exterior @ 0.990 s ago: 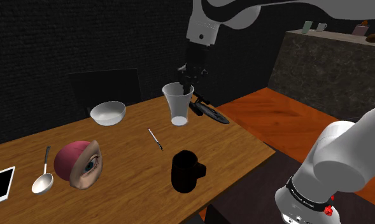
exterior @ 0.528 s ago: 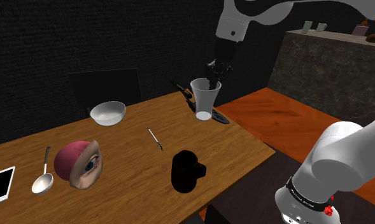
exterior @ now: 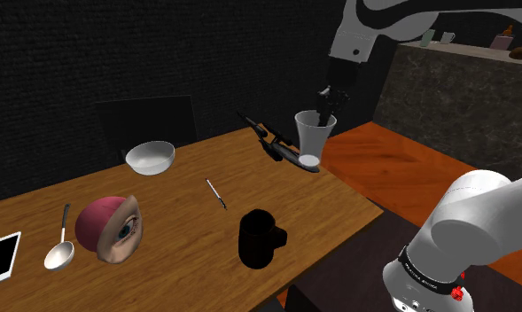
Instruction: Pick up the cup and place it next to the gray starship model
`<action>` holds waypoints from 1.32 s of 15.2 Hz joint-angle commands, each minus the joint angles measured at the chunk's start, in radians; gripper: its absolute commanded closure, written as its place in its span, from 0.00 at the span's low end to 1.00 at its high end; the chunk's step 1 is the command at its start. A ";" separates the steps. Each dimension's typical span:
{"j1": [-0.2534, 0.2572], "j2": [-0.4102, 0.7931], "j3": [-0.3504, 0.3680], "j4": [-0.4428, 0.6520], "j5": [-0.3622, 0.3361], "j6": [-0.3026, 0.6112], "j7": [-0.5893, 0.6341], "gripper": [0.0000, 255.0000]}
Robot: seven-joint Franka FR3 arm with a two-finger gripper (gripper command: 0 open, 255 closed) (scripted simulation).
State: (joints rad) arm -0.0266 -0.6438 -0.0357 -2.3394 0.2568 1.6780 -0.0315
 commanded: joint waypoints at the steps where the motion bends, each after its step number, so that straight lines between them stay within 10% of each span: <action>1: -0.001 -0.006 -0.001 -0.028 0.000 0.021 -0.008 1.00; 20: 0.002 0.018 0.006 -0.265 0.023 0.274 -0.073 1.00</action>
State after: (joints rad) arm -0.0265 -0.6293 -0.0315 -2.5927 0.2769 1.9362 -0.1020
